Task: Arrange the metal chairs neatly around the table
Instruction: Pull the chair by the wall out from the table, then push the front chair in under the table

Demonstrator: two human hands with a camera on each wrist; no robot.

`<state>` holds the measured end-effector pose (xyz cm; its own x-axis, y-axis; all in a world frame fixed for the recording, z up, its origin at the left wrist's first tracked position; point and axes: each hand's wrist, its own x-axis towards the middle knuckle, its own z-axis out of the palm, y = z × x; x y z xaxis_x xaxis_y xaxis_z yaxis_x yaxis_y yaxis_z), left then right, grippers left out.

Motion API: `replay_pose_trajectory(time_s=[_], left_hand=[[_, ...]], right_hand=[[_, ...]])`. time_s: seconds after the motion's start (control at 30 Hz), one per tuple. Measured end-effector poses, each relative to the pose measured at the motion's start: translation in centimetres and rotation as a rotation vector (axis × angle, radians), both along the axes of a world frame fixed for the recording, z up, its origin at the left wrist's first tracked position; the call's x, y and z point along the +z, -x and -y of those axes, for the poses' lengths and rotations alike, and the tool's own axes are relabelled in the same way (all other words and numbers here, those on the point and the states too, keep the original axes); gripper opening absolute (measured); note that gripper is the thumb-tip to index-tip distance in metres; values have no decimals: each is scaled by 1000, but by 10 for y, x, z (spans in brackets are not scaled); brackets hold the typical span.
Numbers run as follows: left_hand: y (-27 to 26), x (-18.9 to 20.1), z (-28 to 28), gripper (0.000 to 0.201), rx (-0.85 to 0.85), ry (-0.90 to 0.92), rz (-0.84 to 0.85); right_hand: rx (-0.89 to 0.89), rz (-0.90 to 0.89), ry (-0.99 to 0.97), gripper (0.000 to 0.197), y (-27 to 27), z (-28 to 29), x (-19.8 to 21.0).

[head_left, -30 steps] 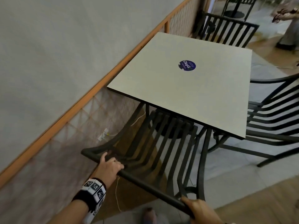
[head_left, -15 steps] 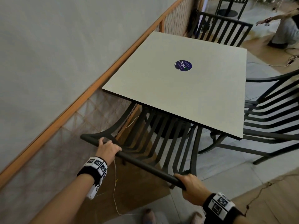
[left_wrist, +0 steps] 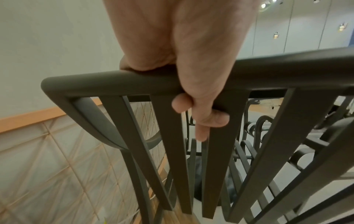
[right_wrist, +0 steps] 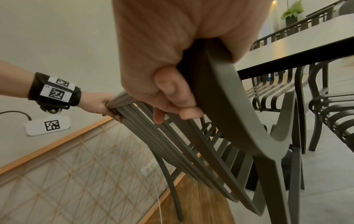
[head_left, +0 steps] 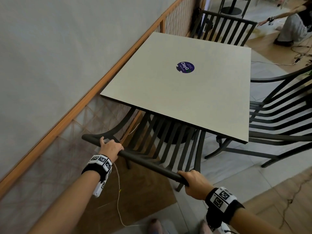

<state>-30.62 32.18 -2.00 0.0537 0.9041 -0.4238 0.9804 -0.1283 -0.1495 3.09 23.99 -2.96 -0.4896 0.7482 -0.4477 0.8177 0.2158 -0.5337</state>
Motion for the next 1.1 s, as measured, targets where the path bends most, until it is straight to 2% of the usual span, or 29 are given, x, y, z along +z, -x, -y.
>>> replay_pose_trajectory(time_s=[0.1, 0.17, 0.3, 0.37, 0.43, 0.6, 0.73, 0.83, 0.93, 1.1], left_hand=[[-15, 9, -1, 23, 41, 38, 44], [-35, 19, -2, 21, 23, 81, 56], [-91, 39, 8, 43, 34, 184, 211], [-130, 49, 18, 59, 51, 258, 247], [-176, 58, 28, 65, 47, 293, 260], [-307, 76, 41, 37, 30, 230, 442], [-414, 74, 39, 27, -6, 179, 593], [-490, 65, 23, 26, -22, 220, 714], [-565, 55, -4, 24, -49, 255, 797], [-681, 44, -74, 23, -49, 198, 891]], right_hand=[[15, -73, 0, 18, -10, 0, 1], [47, -133, 11, 26, -26, 0, 6], [88, -110, -41, 51, -86, -5, 19], [76, -97, -79, 55, -131, -11, 23], [55, -78, -110, 52, -186, -20, 25], [-11, 68, -134, 41, -342, -42, 36], [-71, 139, -137, 33, -456, -60, 52], [-132, 219, -132, 30, -534, -82, 64], [-126, 277, -119, 36, -604, -121, 71], [-78, 380, -168, 61, -703, -212, 84]])
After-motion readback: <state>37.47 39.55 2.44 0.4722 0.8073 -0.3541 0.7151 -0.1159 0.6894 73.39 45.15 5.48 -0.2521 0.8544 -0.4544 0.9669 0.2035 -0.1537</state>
